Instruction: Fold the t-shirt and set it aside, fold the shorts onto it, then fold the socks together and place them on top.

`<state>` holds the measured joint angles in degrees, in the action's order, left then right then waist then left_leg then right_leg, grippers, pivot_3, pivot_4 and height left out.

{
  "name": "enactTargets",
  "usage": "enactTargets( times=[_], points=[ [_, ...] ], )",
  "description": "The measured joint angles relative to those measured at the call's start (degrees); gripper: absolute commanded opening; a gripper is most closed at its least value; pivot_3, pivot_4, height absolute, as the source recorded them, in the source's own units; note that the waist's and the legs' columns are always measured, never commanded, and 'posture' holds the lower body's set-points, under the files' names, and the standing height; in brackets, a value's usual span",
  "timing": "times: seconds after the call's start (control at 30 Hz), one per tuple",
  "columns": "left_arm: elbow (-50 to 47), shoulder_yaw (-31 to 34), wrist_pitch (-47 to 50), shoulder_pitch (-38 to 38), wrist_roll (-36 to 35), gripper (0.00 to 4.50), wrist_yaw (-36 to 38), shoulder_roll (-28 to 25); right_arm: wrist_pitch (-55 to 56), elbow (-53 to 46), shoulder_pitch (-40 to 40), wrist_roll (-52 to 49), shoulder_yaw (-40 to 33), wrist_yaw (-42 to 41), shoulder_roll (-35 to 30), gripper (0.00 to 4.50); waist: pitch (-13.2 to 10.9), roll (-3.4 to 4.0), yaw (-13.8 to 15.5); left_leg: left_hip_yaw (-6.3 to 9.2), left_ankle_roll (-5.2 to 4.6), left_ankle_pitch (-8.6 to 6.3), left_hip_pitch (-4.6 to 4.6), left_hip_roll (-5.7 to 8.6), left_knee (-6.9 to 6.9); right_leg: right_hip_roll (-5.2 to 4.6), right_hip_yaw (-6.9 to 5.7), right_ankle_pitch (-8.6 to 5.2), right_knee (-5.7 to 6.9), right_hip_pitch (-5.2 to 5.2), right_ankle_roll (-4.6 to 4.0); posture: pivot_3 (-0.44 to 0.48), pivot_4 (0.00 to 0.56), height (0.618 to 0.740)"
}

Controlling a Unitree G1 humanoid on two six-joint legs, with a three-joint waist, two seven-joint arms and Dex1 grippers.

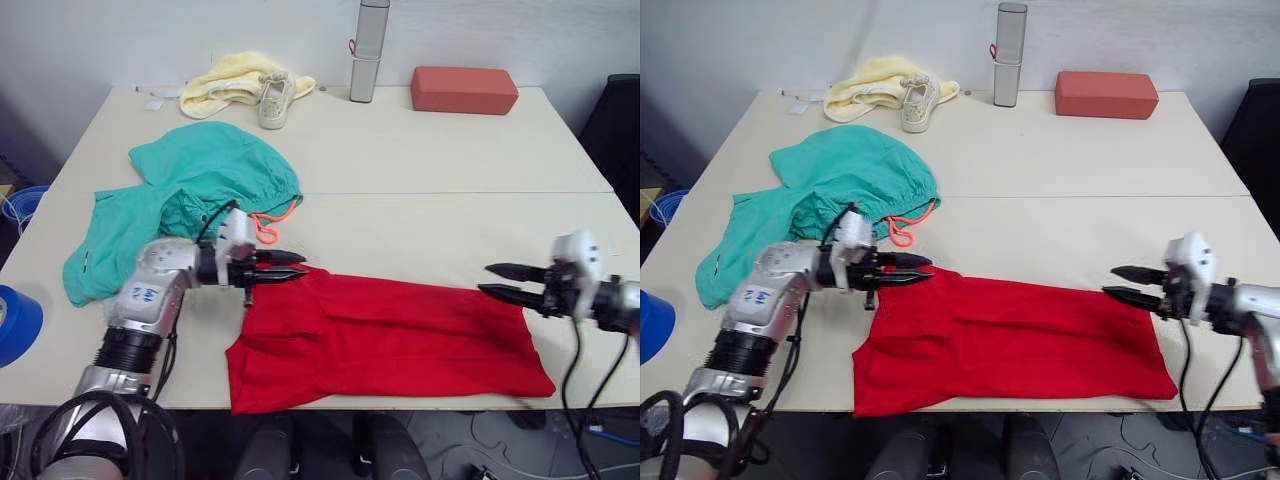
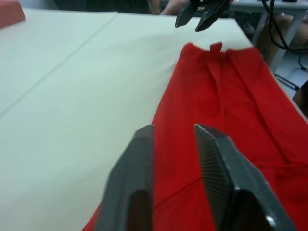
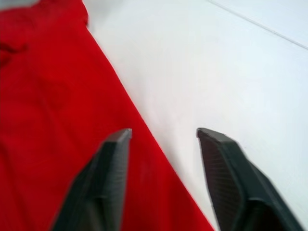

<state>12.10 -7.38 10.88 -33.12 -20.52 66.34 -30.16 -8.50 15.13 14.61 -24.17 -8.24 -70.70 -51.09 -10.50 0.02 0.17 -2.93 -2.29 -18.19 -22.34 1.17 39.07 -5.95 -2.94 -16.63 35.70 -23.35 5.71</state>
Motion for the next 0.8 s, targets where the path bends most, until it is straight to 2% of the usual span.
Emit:
enactTargets(
  times=[0.1, 0.53, 0.8],
  points=[
    [1.3, -1.1, -0.8, 0.0, 3.3, 0.00, -2.5, 1.6, 2.6, 1.1, 0.3, 3.4, 3.1, 0.0, 1.5, 0.04, 0.0, 0.00, 0.2, -0.03, -0.02, 0.01, -0.01, -0.01, 0.00, 0.03, 0.04, 0.00, 0.04, -0.01, 0.01, 0.000, 0.150, 0.740],
    [-0.1, -4.1, 2.3, 4.6, 9.9, 0.00, -9.1, 2.7, 11.1, 2.6, -5.5, 4.6, 2.7, -4.8, 1.7, 0.04, 0.0, 0.00, 0.5, -0.01, -0.02, 0.01, 0.09, -0.04, 0.01, -0.01, 0.11, 0.02, -0.12, 0.05, 0.03, 0.000, 0.150, 0.740],
    [-0.1, -4.0, 2.8, 4.7, 10.5, 0.00, -11.5, 3.1, 10.7, 0.7, -15.6, 1.9, -2.9, -10.3, -4.0, 0.04, 0.0, 0.00, 1.3, 0.01, -0.02, 0.01, 0.16, -0.01, 0.01, -0.12, 0.10, 0.02, -0.17, 0.13, 0.03, 0.000, 0.150, 0.740]
  ],
)
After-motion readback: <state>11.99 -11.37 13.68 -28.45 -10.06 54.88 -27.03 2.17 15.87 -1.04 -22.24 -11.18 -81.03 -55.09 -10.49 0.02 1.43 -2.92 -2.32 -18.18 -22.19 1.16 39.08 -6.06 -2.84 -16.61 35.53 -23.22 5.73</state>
